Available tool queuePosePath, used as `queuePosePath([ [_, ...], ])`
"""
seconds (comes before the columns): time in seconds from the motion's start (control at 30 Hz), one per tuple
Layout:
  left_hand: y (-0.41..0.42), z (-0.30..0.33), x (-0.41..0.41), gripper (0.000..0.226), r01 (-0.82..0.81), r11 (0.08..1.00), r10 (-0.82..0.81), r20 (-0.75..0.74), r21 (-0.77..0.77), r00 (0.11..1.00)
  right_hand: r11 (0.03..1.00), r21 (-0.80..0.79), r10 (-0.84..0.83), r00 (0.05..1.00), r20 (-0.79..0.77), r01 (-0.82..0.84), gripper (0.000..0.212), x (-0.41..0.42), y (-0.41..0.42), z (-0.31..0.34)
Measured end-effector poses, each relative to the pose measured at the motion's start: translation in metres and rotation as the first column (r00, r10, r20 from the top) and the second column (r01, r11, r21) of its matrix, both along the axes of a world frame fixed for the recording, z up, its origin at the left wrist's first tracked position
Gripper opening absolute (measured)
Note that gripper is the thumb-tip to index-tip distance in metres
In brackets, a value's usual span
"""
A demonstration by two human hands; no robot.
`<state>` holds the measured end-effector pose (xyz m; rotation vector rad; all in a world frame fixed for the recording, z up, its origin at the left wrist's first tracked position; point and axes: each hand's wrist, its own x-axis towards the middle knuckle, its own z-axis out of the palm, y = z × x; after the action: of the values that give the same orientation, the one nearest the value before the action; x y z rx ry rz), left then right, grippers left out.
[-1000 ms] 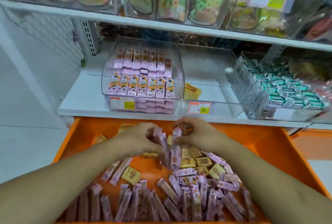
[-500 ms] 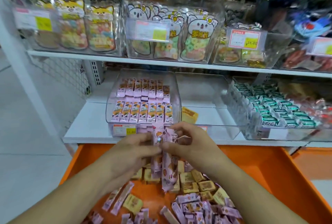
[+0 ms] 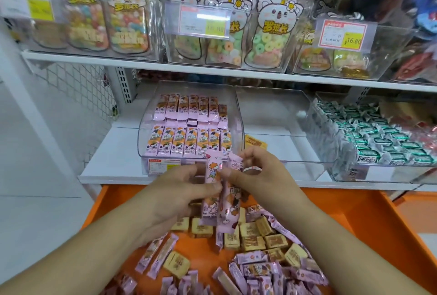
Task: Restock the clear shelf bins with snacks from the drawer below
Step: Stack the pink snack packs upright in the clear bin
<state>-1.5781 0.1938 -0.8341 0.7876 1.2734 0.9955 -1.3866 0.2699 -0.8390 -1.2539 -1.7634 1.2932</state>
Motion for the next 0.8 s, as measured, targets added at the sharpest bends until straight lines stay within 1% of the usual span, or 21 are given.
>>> queuePosePath([
  [0.07,-0.002,0.0,0.003,0.036,0.022,1.0,-0.022,-0.033,0.008,0.999,1.0,0.021,-0.015,1.0,0.015,0.015,0.046,-0.001,-0.002,-0.002],
  [0.17,-0.004,-0.002,0.006,0.047,0.065,0.998,-0.062,-0.1,0.026,0.993,1.0,0.019,-0.001,1.0,0.01,0.001,0.042,-0.003,-0.005,-0.002],
  [0.27,-0.006,-0.003,0.007,0.045,0.057,0.997,-0.05,-0.146,0.044,0.988,0.998,-0.028,0.047,0.998,-0.042,-0.048,0.03,0.0,-0.005,0.001],
  [0.3,-0.006,-0.003,0.007,0.043,0.049,0.997,-0.04,-0.156,0.051,0.987,0.996,-0.041,0.073,0.996,-0.06,-0.076,0.031,0.001,-0.006,0.003],
  [0.37,-0.006,-0.001,0.006,0.041,0.043,0.997,-0.03,-0.184,0.068,0.982,0.993,-0.008,0.119,0.992,-0.029,-0.12,0.044,0.005,-0.005,0.006],
  [0.43,-0.007,0.001,0.006,0.041,0.048,0.995,-0.026,-0.226,0.092,0.974,0.992,0.029,0.126,0.992,-0.003,-0.125,0.049,0.007,-0.004,0.01],
  [0.57,-0.006,0.004,0.008,0.045,0.008,0.987,0.042,-0.308,0.159,0.95,0.993,0.048,0.108,0.994,0.019,-0.109,0.044,0.01,0.001,0.01],
  [0.67,-0.004,0.009,0.008,0.064,-0.037,0.974,0.13,-0.413,0.226,0.902,0.992,0.098,0.073,0.994,0.077,-0.08,0.039,0.014,0.01,0.008],
  [0.7,-0.002,0.01,0.007,0.067,-0.04,0.968,0.151,-0.45,0.246,0.88,0.99,0.12,0.058,0.994,0.095,-0.069,0.037,0.014,0.014,0.008],
  [0.77,0.003,0.012,0.004,0.064,-0.02,0.958,0.171,-0.513,0.286,0.841,0.99,0.137,0.032,0.995,0.091,-0.044,0.035,0.014,0.022,0.007],
  [0.8,0.006,0.013,0.004,0.059,-0.004,0.952,0.174,-0.532,0.305,0.829,0.99,0.137,0.018,0.996,0.087,-0.03,0.035,0.013,0.027,0.007],
])
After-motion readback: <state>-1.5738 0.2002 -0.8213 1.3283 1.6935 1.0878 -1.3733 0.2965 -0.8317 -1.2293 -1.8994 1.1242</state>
